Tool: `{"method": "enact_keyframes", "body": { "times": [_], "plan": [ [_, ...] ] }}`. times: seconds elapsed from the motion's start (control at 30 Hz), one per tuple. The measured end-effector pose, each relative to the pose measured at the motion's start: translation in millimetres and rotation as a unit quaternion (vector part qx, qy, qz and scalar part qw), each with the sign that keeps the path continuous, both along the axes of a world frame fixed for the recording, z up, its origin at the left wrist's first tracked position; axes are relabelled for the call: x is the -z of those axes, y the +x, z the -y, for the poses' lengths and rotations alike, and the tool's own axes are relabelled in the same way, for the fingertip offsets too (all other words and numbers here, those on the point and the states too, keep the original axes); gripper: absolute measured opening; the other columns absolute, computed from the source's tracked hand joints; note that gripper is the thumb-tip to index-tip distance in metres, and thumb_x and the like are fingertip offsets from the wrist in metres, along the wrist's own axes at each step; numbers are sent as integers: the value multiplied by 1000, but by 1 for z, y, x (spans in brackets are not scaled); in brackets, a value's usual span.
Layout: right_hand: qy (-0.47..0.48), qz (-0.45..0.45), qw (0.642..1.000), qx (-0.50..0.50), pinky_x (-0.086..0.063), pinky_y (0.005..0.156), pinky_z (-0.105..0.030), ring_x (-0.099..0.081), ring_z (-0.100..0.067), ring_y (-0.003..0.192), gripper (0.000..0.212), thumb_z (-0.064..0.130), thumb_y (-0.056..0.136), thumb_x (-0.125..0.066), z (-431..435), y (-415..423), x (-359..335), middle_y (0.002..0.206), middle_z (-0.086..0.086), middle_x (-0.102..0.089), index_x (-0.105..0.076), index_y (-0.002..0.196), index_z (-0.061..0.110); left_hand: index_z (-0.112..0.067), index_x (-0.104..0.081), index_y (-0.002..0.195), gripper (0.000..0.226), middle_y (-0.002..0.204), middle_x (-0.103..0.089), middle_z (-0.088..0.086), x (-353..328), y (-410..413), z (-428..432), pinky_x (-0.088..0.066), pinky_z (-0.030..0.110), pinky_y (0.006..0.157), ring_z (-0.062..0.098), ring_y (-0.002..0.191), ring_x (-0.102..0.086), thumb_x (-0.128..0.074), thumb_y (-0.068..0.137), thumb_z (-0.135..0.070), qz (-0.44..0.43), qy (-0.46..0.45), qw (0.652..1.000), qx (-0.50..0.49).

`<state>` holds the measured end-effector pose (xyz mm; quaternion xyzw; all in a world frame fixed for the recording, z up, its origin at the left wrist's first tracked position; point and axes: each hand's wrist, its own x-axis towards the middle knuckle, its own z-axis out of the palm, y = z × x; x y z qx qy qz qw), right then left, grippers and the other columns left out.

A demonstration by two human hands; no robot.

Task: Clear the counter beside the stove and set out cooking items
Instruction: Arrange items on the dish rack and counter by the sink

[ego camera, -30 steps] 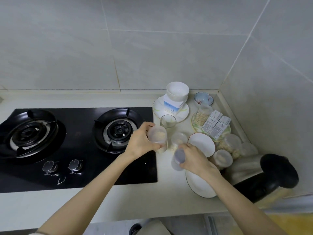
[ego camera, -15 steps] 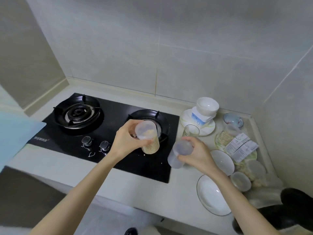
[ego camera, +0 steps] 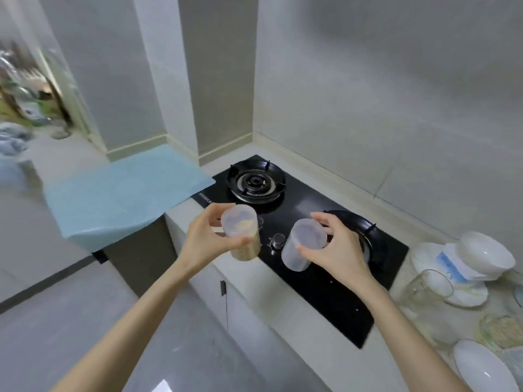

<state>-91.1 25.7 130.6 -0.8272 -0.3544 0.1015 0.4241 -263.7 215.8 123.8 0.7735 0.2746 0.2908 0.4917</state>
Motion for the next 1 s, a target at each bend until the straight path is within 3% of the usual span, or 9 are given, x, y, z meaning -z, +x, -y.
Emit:
{"method": "enact_keyframes", "body": {
  "times": [0.17,0.4,0.53,0.67,0.77,0.93,1.0],
  "plan": [
    [16,-1,995,-95,-51,89,-27,-58,-1,105,68,32,64,-85,-92,-64,-8,113,18,-63,-57,125,30,-35,-58,110,63,107,-64,-21,4,-104,-56,-50,12,73,-5,96,-61,-92,57,-29,5,1,994,-107],
    [30,-3,974,-225,-43,86,-21,-55,-6,110,72,31,65,-84,-228,-201,-16,117,14,-59,-53,130,28,-28,-58,117,66,106,-59,-27,-6,-275,-130,-45,3,65,-11,93,-56,-90,60,-26,3,10,971,-238],
    [44,2,955,-292,-49,88,-29,-56,-10,107,71,34,63,-85,-298,-285,-15,115,14,-59,-55,127,28,-28,-60,117,65,110,-61,-19,-8,-362,-161,-44,3,65,-6,95,-57,-90,59,-25,-1,10,952,-305],
    [49,-3,928,-369,-47,79,-18,-55,-9,107,69,31,66,-85,-362,-364,-14,116,12,-58,-54,127,27,-25,-62,118,65,109,-62,-15,-8,-441,-185,-42,1,66,-7,94,-57,-90,60,-19,3,3,924,-382],
    [58,-11,905,-422,-49,81,-22,-55,-10,106,67,28,65,-85,-409,-420,-11,115,11,-59,-54,124,27,-25,-62,118,66,110,-62,-15,-5,-496,-205,-42,0,65,-5,97,-57,-90,59,-19,6,-2,899,-438],
    [69,-17,871,-487,-49,75,-13,-55,-3,102,61,27,64,-84,-487,-505,-6,110,16,-60,-55,118,32,-27,-62,118,67,109,-62,-19,-3,-580,-243,-41,-1,66,-9,96,-56,-91,58,-23,6,-1,853,-522],
    [74,-26,858,-508,-50,79,-17,-55,-3,101,61,25,64,-84,-522,-541,-4,107,17,-60,-56,117,31,-27,-62,117,66,109,-61,-20,-4,-613,-264,-40,-2,65,-7,97,-56,-91,58,-23,3,8,837,-547]
  ]
}}
